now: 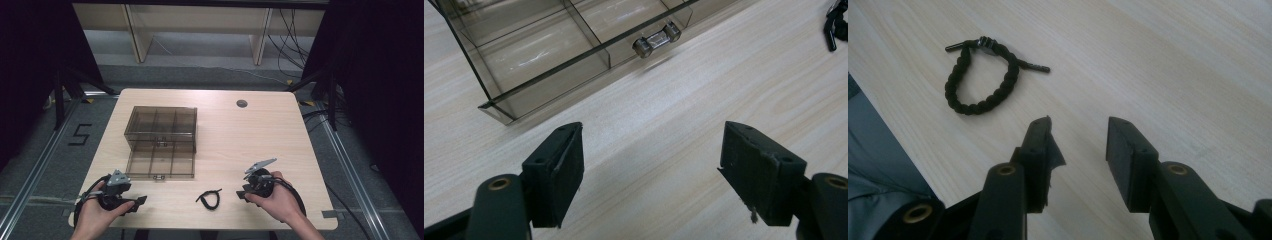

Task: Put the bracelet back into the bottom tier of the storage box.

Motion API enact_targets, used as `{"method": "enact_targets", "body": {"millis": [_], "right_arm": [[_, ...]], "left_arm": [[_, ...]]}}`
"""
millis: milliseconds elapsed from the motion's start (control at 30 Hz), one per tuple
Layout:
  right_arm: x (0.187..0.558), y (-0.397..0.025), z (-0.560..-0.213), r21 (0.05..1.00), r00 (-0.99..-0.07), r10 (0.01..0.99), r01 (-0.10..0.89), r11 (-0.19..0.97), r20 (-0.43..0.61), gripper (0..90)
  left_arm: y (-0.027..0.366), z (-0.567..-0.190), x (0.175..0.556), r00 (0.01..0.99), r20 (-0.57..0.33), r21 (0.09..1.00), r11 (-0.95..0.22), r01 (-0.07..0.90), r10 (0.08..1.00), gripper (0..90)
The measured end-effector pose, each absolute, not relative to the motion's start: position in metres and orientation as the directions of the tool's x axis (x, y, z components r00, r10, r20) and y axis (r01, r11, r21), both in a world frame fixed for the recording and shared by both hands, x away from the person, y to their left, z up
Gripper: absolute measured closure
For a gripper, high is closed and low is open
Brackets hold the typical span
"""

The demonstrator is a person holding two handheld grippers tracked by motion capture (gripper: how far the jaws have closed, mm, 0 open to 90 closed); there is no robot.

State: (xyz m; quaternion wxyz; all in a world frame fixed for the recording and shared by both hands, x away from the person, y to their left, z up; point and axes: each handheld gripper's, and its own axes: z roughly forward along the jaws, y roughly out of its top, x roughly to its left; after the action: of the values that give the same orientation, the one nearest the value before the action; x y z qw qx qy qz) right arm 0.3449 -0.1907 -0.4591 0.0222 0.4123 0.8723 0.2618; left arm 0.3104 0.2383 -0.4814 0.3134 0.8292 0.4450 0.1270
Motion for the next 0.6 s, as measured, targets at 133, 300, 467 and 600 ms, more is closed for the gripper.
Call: {"method": "enact_targets", "body": {"millis": [133, 300, 467, 600], "right_arm": [[0.350, -0.183, -0.458, 0.470, -0.669, 0.723, 0.701, 0.537, 0.172, 66.4], [0.357, -0.165, -0.458, 0.436, -0.661, 0.726, 0.719, 0.541, 0.190, 68.8], [0.361, -0.152, -0.459, 0.414, -0.674, 0.712, 0.715, 0.564, 0.196, 69.9], [0.367, -0.138, -0.465, 0.390, -0.696, 0.689, 0.702, 0.595, 0.202, 71.3]], "left_arm": [[0.237, -0.482, 0.311, 0.575, -0.070, 0.628, -0.411, 0.660, 0.815, 25.3], [0.238, -0.482, 0.310, 0.581, -0.070, 0.628, -0.416, 0.658, 0.811, 25.3], [0.236, -0.483, 0.311, 0.579, -0.088, 0.627, -0.407, 0.664, 0.810, 25.2], [0.235, -0.483, 0.311, 0.582, -0.073, 0.629, -0.415, 0.657, 0.810, 25.0]]}}
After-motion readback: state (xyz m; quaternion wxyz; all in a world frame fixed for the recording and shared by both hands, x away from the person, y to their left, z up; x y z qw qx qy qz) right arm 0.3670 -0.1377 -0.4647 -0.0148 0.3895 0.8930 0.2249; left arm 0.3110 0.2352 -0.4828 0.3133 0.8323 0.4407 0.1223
